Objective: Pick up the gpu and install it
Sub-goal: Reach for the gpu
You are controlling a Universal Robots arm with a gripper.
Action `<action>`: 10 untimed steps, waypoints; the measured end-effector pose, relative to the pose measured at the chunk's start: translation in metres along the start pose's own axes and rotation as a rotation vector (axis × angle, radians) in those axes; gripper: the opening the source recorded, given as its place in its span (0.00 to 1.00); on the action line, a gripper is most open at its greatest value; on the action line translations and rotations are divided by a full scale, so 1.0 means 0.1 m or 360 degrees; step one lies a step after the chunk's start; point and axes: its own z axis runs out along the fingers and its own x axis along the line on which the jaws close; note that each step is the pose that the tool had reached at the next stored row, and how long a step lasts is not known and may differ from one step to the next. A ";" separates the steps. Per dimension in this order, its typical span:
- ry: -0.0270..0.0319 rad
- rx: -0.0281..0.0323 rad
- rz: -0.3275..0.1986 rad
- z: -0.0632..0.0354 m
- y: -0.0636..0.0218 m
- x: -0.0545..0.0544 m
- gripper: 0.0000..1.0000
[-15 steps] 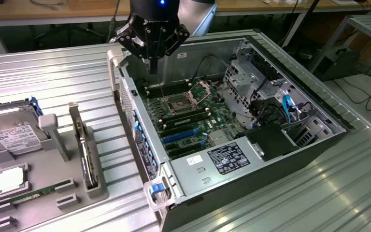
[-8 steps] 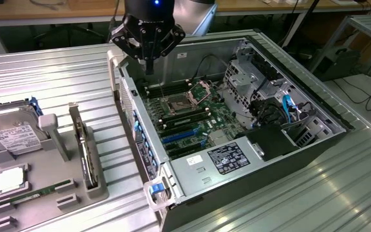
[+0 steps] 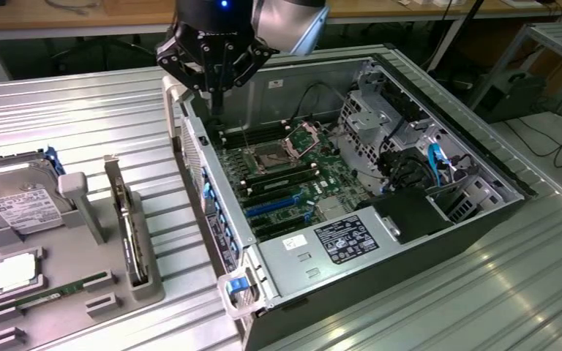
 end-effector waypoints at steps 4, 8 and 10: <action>0.00001 0.00000 0.0000 -0.002 -0.005 0.06 0.11; -0.00001 0.00000 0.0000 -0.004 -0.014 0.15 0.11; 0.00000 -0.00001 0.0000 -0.006 -0.020 0.21 0.11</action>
